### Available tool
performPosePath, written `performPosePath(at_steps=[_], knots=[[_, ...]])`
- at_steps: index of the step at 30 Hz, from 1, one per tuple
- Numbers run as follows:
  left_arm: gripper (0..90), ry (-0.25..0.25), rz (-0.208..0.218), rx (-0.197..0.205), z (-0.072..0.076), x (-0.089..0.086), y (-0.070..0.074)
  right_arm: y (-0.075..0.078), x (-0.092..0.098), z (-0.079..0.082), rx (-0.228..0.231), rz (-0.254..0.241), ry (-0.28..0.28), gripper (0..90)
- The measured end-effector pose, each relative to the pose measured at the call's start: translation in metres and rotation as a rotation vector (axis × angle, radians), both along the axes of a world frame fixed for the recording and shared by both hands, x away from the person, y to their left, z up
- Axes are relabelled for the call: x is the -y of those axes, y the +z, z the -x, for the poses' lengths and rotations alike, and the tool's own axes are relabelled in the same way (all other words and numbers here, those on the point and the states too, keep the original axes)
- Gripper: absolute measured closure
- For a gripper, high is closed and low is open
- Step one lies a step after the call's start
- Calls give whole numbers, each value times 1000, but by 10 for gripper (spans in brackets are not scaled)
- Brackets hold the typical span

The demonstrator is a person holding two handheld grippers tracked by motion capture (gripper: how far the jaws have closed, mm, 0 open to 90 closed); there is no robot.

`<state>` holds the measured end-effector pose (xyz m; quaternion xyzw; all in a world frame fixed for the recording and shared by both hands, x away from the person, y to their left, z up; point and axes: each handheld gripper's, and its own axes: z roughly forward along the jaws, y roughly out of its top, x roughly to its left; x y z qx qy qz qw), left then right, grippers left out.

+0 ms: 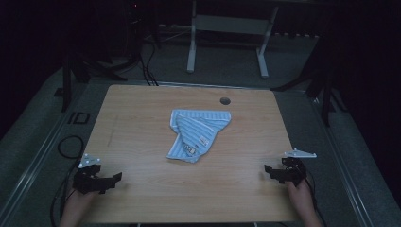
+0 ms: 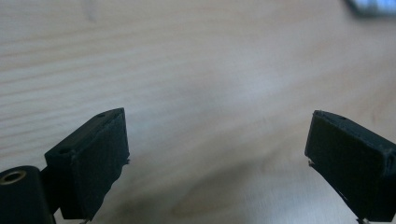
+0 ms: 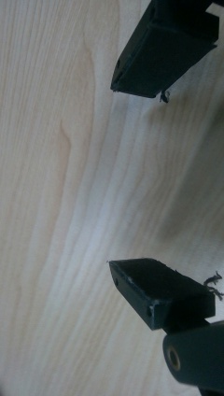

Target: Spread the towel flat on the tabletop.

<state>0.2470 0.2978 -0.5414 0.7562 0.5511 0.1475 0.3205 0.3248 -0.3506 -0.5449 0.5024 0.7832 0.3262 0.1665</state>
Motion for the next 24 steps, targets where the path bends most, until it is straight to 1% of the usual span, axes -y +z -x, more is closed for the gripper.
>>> performPosePath(at_steps=[1, 3, 4, 5, 6, 8, 9, 10, 11, 12, 13, 14, 15, 16, 18, 19, 21, 24], knots=[[61, -23, -3, -9, 0, 1, 0, 0, -1, 1, -16, 6, 15, 118], [61, -41, 0, -32, -2, 3, -1, 1, -4, 1, -60, 33, 35, 118], [61, -45, -9, -45, -3, 3, 0, 1, -5, 0, -91, 35, 50, 118], [61, -49, -19, -50, -4, 4, 0, 2, -6, 0, -106, 44, 59, 119], [61, -49, -27, -66, -5, 4, 0, 3, -7, 0, -112, 55, 63, 124], [61, -51, -24, -106, -7, 5, 1, 6, -8, -2, -147, 80, 84, 124], [69, -47, -24, -127, -7, 6, 2, 8, -8, -3, -158, 89, 94, 125], [100, -42, -41, -160, -8, 7, 3, 10, -8, -4, -163, 101, 99, 127], [106, -40, -77, -191, -9, 9, 4, 12, -8, -5, -177, 113, 105, 128], [105, -49, -129, -219, -10, 11, 5, 15, -7, -7, -194, 116, 112, 129], [98, -52, -151, -235, -11, 12, 5, 18, -7, -8, -214, 120, 120, 130], [85, -56, -154, -251, -11, 12, 6, 20, -6, -10, -230, 121, 123, 130], [85, -62, -151, -258, -12, 13, 6, 23, -6, -11, -243, 128, 120, 129], [84, -65, -154, -266, -12, 13, 6, 25, -6, -13, -244, 135, 124, 128], [81, -71, -173, -288, -13, 14, 6, 30, -5, -15, -259, 128, 121, 129], [81, -82, -182, -295, -14, 15, 6, 31, -6, -16, -264, 133, 123, 130], [81, -98, -183, -315, -15, 17, 6, 35, -7, -19, -270, 139, 128, 129], [79, -133, -217, -340, -18, 22, 6, 38, -9, -24, -291, 110, 150, 130]])
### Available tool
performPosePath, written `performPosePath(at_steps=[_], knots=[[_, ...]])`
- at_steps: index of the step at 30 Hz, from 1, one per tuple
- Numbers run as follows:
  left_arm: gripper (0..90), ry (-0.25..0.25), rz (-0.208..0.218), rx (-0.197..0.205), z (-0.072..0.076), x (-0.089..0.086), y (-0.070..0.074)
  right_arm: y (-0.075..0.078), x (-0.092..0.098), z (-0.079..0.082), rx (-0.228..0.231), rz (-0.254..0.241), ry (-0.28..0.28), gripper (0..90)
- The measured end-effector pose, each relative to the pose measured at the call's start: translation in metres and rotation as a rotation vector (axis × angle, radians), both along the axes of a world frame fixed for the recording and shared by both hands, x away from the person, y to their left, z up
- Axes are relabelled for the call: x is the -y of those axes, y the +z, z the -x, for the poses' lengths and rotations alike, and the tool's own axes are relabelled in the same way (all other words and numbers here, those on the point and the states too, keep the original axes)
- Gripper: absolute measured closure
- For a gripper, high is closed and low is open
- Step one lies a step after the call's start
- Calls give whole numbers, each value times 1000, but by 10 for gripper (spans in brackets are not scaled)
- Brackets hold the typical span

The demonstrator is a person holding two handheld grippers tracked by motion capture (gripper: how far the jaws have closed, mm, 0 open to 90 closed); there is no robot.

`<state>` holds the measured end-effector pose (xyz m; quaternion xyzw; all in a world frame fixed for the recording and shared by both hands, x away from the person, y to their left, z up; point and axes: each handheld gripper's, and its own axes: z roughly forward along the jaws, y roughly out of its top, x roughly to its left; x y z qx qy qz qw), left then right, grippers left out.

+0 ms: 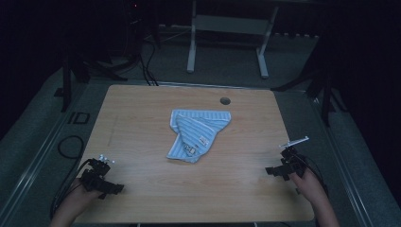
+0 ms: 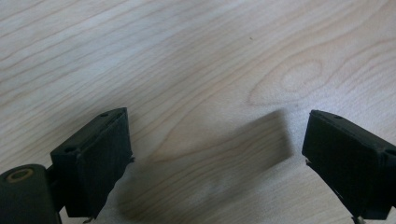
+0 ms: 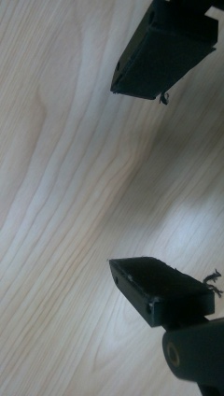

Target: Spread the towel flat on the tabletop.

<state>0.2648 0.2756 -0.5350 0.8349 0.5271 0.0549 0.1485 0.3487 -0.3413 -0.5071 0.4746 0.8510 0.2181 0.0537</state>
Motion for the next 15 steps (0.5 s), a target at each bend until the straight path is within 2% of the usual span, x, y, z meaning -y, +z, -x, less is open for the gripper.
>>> performPosePath(at_steps=[5, 9, 11, 13, 15], knots=[[79, -16, -9, -1, -6, 6, 4, 1, -10, -7, -21, 15, 25, 132], [80, -44, -24, 3, -17, 17, 8, 4, -23, -16, -33, 58, 61, 147], [79, -56, -28, 0, -19, 21, 8, 5, -29, -20, -29, 76, 78, 191], [79, -74, -33, -2, -24, 28, 9, 6, -33, -22, -32, 79, 90, 194], [80, -89, -38, -2, -28, 36, 10, 7, -43, -29, -49, 89, 129, 271]])
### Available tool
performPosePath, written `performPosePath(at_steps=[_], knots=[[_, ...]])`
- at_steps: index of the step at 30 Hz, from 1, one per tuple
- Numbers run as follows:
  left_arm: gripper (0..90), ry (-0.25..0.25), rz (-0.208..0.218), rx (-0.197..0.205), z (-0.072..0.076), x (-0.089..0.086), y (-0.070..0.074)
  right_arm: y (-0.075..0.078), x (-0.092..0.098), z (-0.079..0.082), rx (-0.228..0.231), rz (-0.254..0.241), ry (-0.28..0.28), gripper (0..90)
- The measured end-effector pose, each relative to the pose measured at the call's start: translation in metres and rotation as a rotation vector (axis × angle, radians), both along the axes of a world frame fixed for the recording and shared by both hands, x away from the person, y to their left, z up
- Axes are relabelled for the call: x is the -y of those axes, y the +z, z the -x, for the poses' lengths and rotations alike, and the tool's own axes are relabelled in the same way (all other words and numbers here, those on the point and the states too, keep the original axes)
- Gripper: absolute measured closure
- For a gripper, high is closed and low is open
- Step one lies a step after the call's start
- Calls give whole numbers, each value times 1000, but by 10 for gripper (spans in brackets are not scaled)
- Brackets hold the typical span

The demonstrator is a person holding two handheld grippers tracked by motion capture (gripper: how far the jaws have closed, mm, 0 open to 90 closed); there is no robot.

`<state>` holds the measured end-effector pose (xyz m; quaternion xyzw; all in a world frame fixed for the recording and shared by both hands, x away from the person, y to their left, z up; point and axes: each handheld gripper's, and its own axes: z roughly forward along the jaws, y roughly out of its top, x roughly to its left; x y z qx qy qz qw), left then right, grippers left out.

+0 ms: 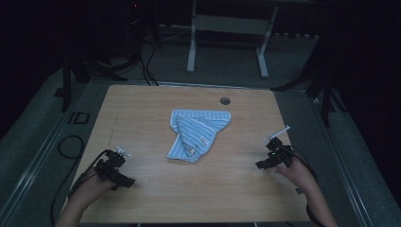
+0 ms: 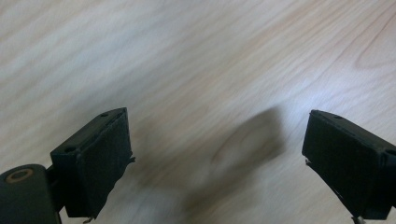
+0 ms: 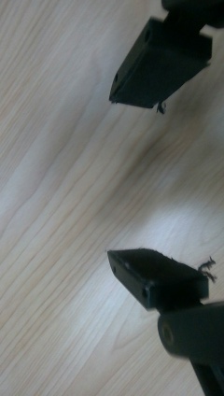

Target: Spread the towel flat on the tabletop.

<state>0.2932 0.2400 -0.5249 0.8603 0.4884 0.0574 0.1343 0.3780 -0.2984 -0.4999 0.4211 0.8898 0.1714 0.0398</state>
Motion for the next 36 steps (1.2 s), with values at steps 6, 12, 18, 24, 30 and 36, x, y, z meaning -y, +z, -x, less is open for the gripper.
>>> performPosePath(at_steps=[6, 12, 18, 24, 30, 36], knots=[[80, -47, 0, 0, -9, 19, 3, -3, -22, -12, -31, 35, 57, 281], [80, -79, -2, 0, -16, 36, 1, -10, -40, -22, -53, 52, 89, 283], [81, -101, -1, -20, -18, 44, 2, -12, -57, -28, -67, 94, 128, 283], [87, -125, -4, -5, -24, 54, 5, -9, -74, -37, -79, 103, 152, 283], [101, -168, -7, 7, -32, 71, 6, -4, -99, -51, -75, 103, 175, 306], [143, -212, -1, 58, -40, 88, 9, 0, -120, -67, -80, 98, 191, 335]])
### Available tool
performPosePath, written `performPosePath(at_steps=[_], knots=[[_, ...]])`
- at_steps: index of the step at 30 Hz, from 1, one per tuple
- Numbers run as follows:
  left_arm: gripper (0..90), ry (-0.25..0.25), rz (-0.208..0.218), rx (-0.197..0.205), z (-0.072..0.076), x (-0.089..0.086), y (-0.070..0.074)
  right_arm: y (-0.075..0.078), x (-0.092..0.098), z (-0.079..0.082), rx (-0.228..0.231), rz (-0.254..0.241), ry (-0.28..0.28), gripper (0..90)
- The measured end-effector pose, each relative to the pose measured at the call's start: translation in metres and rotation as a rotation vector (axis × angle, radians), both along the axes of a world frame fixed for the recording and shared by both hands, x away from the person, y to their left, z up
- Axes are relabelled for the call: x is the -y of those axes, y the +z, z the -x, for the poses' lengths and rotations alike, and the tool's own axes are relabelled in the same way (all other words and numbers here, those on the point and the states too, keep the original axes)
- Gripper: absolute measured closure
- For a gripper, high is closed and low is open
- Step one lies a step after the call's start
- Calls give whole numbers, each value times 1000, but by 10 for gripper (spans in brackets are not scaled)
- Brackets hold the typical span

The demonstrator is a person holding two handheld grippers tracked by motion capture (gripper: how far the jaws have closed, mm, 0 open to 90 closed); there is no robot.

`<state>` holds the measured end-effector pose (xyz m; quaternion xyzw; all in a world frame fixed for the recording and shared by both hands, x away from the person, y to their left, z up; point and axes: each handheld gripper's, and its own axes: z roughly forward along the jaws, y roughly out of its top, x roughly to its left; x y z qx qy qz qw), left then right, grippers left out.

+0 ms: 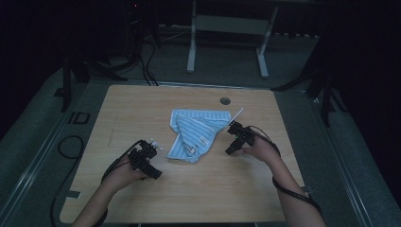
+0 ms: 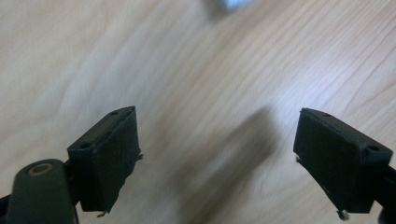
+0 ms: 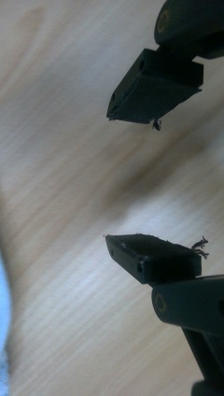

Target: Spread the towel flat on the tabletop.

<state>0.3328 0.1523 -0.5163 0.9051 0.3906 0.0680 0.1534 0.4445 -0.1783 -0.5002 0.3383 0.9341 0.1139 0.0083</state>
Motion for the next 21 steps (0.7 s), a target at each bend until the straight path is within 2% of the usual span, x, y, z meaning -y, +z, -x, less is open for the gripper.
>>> performPosePath(at_steps=[7, 9, 12, 17, 19, 21], knots=[[185, -41, 2, 35, -10, 18, 7, 4, -16, -23, -27, -35, -13, 368], [185, -58, -10, 44, -12, 24, 8, 6, -21, -28, -22, -31, -7, 368], [208, -89, -21, 48, -15, 31, 8, 9, -28, -35, -24, -38, -5, 369], [235, -112, -36, 46, -23, 40, 5, 10, -38, -45, -36, -49, -1, 369], [301, -120, -34, 39, -26, 43, 4, 8, -42, -48, -42, -50, -7, 369], [318, -124, -28, 40, -29, 44, 3, 6, -46, -52, -43, -49, -1, 369]])
